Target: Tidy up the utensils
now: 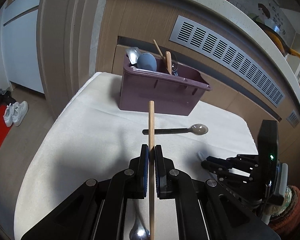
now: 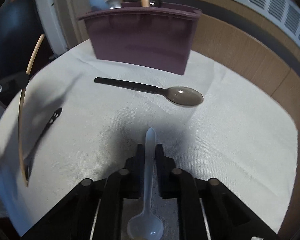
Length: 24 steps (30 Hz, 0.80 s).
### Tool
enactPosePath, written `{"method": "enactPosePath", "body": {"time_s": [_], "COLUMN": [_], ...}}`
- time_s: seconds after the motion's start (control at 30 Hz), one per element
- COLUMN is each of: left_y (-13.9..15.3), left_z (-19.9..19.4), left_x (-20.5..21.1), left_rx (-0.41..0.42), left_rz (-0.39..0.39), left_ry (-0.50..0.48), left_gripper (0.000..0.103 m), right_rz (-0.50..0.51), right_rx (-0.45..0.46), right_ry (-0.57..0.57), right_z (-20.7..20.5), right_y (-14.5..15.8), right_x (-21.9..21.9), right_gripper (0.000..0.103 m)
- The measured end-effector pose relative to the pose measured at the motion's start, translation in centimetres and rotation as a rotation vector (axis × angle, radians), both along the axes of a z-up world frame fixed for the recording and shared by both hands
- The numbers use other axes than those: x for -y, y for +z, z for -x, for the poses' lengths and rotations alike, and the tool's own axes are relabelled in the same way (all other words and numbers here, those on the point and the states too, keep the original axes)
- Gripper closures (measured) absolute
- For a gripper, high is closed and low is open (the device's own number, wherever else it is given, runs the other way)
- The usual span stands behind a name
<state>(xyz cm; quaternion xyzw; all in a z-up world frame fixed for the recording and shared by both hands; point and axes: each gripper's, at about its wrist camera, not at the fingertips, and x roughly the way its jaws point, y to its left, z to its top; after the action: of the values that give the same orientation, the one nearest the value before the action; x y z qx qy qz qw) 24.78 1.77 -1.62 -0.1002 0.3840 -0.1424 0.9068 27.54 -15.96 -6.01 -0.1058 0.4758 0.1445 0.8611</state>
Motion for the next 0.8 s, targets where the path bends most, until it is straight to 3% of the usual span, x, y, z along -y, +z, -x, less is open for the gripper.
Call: {"method": "enactPosePath", "body": {"time_s": [0.37,0.8], "left_y": [0.0,0.9], "left_z": [0.3,0.8], "left_x": [1.0,0.6], "left_rx": [-0.002,0.009], "left_rz": [-0.010,0.027], "left_ry": [-0.025,-0.020], "left_gripper": [0.097,0.097], "right_rz": [-0.107,-0.198], "right_rx": [0.172,0.169], "right_ry": [0.043,0.013], "right_z": [3.1,3.6], "right_y": [5.5,6.0], "right_x": [1.3,3.0], "right_gripper": [0.093,0.093]}}
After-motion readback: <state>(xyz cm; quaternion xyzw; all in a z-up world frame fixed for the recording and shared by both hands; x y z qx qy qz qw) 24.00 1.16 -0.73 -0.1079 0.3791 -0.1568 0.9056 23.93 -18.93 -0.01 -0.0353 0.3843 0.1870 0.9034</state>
